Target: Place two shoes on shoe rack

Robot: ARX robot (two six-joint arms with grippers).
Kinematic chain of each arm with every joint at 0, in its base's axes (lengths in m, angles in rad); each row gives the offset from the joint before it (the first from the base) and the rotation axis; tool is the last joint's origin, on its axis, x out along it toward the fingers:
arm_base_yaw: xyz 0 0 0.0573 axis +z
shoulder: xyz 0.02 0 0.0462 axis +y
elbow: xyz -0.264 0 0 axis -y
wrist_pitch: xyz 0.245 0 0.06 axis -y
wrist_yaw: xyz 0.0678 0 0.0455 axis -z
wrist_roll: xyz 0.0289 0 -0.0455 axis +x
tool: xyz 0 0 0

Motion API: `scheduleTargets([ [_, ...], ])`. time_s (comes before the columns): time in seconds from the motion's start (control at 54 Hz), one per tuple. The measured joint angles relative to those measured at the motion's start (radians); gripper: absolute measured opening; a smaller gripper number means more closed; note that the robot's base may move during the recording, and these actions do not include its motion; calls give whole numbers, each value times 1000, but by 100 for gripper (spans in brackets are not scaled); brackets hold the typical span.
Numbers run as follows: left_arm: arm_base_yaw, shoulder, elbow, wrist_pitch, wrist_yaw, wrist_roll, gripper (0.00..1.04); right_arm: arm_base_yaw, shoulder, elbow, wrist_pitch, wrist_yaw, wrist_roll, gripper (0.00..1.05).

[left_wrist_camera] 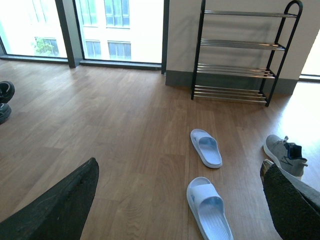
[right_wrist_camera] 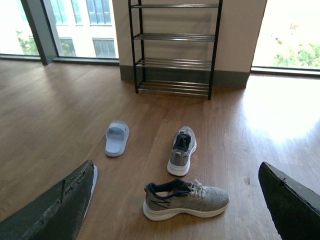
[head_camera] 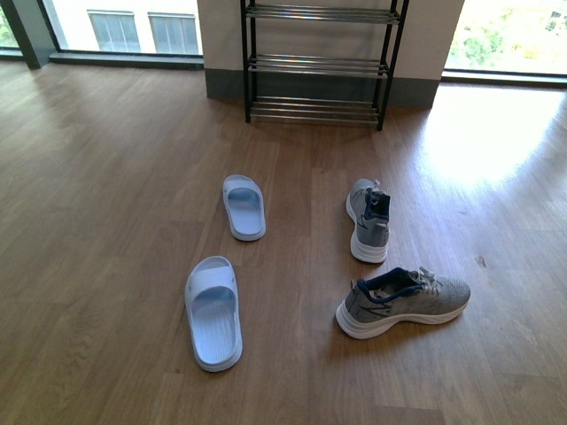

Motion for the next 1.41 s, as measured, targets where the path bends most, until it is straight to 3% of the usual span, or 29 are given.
scheduleTargets([
  [1.406,0,0,0,0,0,0,95,0,0,0,0,0,0,96],
])
